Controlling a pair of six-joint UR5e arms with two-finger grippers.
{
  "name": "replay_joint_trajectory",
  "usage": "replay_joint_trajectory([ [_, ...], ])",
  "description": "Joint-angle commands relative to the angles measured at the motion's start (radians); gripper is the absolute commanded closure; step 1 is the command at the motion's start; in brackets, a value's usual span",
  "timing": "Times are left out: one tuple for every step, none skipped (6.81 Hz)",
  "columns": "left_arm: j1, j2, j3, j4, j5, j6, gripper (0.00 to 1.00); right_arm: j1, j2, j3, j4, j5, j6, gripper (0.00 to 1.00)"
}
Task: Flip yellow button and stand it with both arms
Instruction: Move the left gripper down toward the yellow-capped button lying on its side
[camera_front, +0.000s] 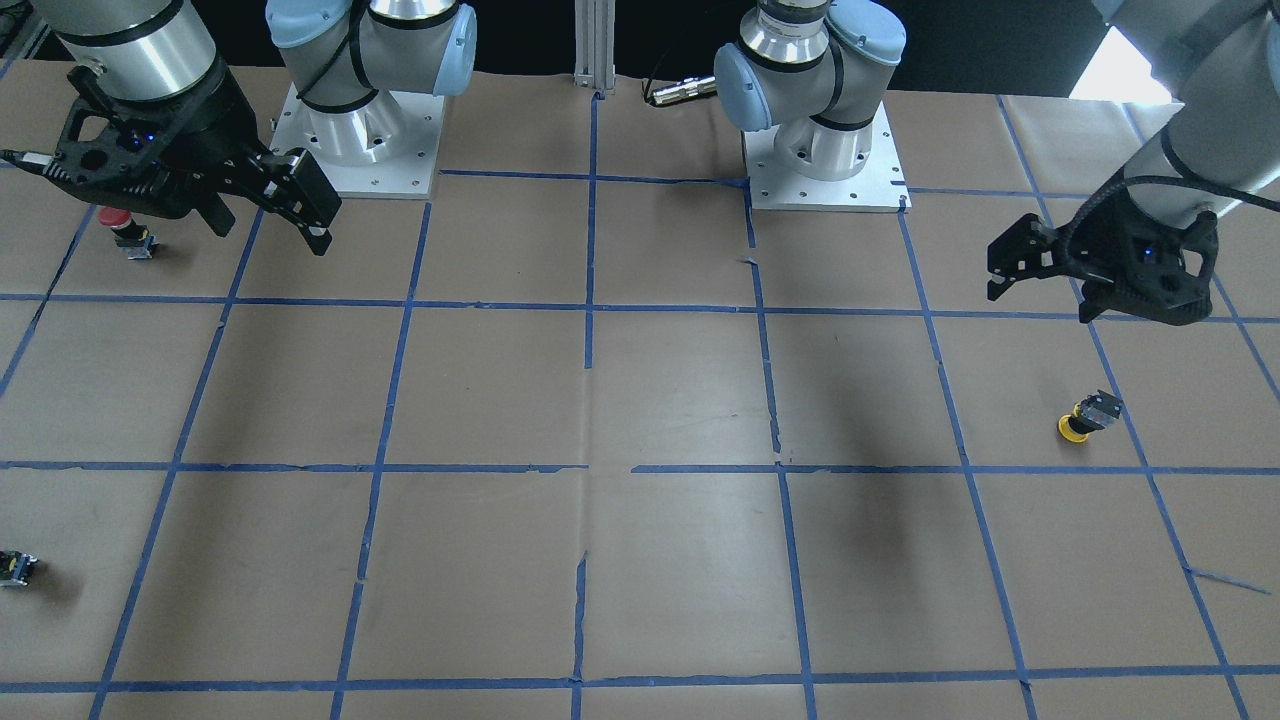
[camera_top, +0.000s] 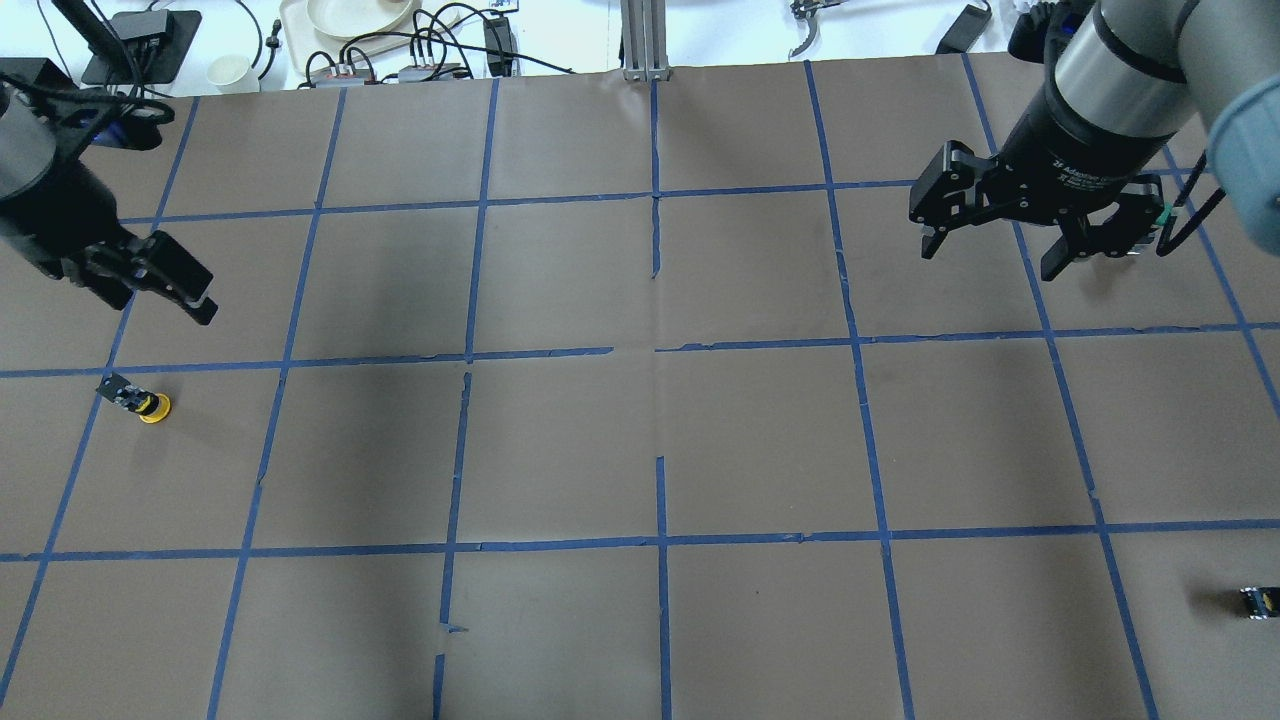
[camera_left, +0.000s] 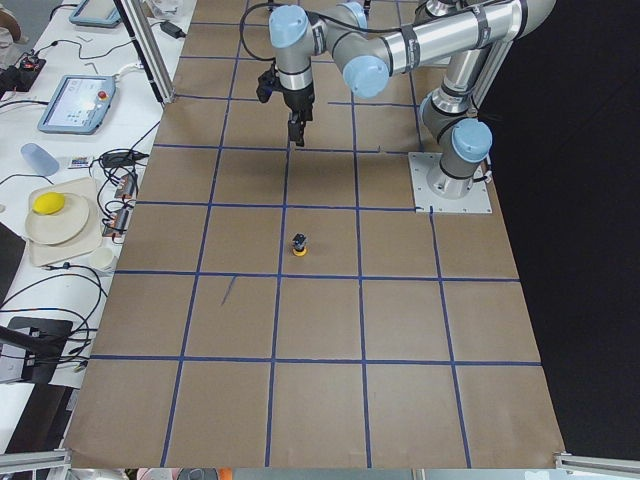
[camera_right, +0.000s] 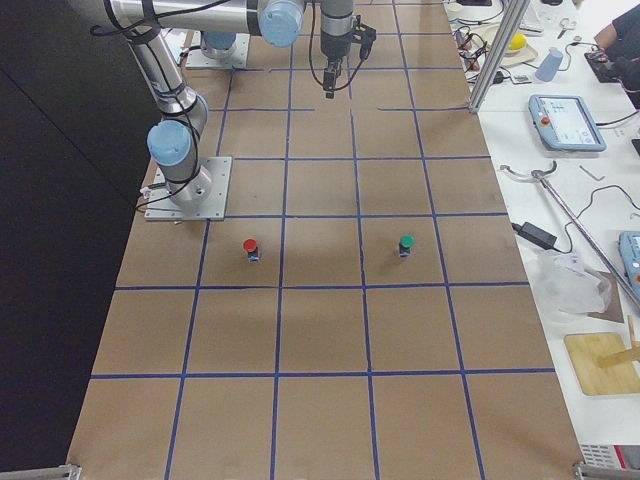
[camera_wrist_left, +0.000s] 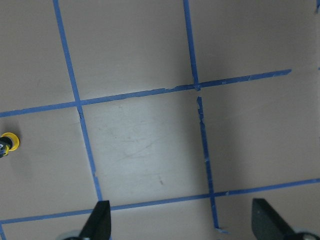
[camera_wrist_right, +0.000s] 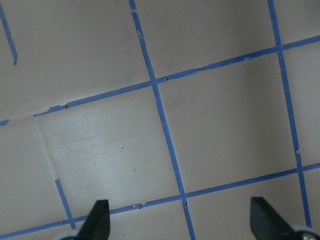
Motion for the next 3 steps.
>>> replay_joint_trajectory([
  [0.159,-0.051,-0.133,0.253,-0.002,0.282,0.01,0.0,0.001,-0.002,-0.005,-0.002,0.002,0.0],
  [0.205,-0.118,-0.136,0.336,0.002,0.426,0.01,0.0,0.0,-0.002,0.004,-0.002,0.0,0.0],
  [0.25,-0.196,-0.128,0.428,-0.007,0.541,0.01,0.0,-0.005,-0.002,0.01,-0.002,-0.006,0.0],
])
